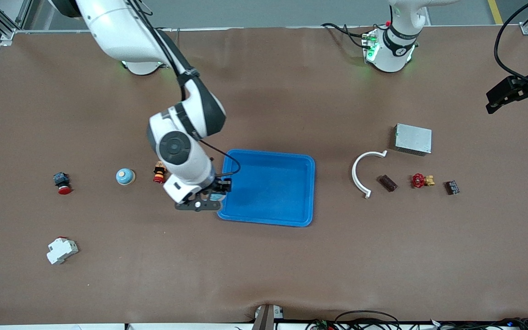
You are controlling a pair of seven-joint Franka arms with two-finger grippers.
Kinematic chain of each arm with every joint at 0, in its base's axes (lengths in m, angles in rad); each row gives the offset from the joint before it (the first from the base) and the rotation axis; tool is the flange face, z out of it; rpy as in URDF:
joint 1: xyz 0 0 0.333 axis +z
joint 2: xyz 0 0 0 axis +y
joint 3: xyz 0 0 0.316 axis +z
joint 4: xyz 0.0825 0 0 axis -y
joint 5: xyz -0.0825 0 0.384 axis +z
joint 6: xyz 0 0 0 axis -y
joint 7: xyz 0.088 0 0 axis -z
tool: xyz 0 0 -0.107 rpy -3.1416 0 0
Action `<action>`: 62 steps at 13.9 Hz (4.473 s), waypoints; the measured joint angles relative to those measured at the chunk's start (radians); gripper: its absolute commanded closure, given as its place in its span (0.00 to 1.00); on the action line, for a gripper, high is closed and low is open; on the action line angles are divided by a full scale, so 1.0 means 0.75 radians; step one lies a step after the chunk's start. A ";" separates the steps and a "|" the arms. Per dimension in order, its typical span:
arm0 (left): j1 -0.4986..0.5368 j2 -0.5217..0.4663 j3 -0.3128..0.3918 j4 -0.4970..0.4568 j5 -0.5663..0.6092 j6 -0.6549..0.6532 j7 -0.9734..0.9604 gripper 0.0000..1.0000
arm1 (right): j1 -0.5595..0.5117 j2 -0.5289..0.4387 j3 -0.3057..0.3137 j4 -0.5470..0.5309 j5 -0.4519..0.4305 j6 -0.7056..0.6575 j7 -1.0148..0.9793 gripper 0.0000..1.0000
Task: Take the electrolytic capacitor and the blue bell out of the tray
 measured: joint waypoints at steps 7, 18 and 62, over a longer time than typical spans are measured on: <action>-0.005 -0.002 -0.038 0.010 -0.001 -0.067 0.001 0.00 | -0.182 -0.186 -0.002 -0.301 0.005 0.008 -0.404 1.00; 0.023 -0.010 -0.060 0.006 -0.061 -0.134 -0.010 0.00 | -0.182 -0.203 0.026 -0.614 0.132 0.296 -0.514 1.00; 0.035 0.079 -0.095 0.016 -0.061 -0.049 -0.010 0.00 | -0.168 -0.295 0.015 -0.325 0.145 -0.405 -0.341 0.00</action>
